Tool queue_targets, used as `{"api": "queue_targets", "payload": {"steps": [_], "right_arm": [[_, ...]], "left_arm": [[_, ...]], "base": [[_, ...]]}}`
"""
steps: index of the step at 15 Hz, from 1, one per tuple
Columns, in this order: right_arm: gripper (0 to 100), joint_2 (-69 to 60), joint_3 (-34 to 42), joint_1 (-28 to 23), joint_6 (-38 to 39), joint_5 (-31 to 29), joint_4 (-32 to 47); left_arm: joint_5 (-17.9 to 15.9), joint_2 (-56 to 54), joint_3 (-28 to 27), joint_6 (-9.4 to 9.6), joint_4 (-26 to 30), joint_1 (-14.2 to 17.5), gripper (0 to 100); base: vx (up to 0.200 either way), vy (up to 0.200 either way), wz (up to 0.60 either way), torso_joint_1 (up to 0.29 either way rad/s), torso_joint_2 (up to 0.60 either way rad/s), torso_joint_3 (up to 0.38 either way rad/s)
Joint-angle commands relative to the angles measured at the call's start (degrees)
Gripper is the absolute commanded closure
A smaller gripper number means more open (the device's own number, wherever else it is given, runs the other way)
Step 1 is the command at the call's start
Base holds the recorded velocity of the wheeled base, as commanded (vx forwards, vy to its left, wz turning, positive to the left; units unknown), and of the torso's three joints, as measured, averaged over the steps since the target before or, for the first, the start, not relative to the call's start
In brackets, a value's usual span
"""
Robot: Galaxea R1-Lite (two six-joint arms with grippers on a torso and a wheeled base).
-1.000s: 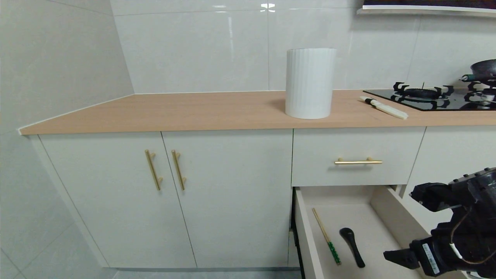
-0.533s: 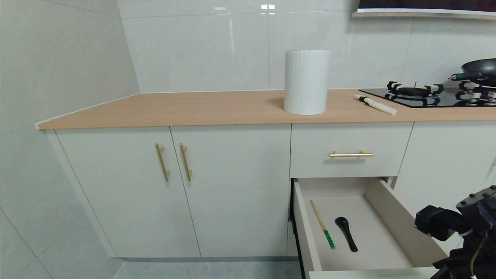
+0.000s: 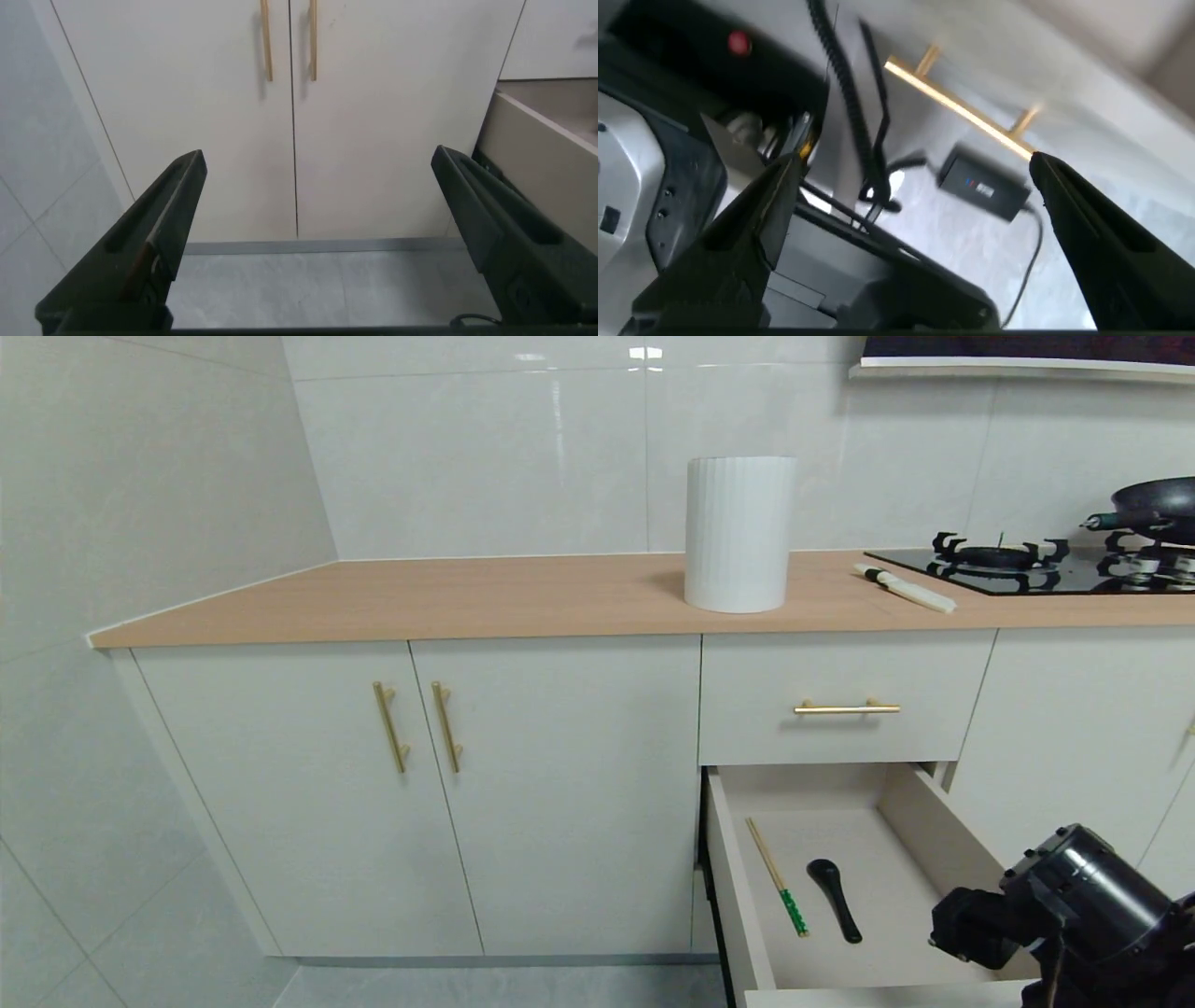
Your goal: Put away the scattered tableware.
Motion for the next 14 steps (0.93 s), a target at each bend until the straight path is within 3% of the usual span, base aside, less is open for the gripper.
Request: {"api": "queue_targets", "payload": {"steps": [1, 7, 14], "right_arm": [[0, 5.55, 0.04, 0.18, 1.77, 0.13, -2.1], [0, 11.97, -0.75, 0.01, 9.68, -0.48, -9.66], [0, 17.24, -5.68, -0.78, 18.21, -4.7, -11.24]], "left_arm": [[0.07, 0.02, 0.0, -0.01, -0.01, -0.02, 0], [0.07, 0.02, 0.0, -0.01, -0.01, 0.07, 0], [-0.02, 0.02, 0.0, -0.01, -0.01, -0.02, 0]], "base": [[0.0, 0.0, 0.0, 0.0, 0.0, 0.0], [0.0, 0.0, 0.0, 0.0, 0.0, 0.0], [0.0, 0.0, 0.0, 0.0, 0.0, 0.0]]}}
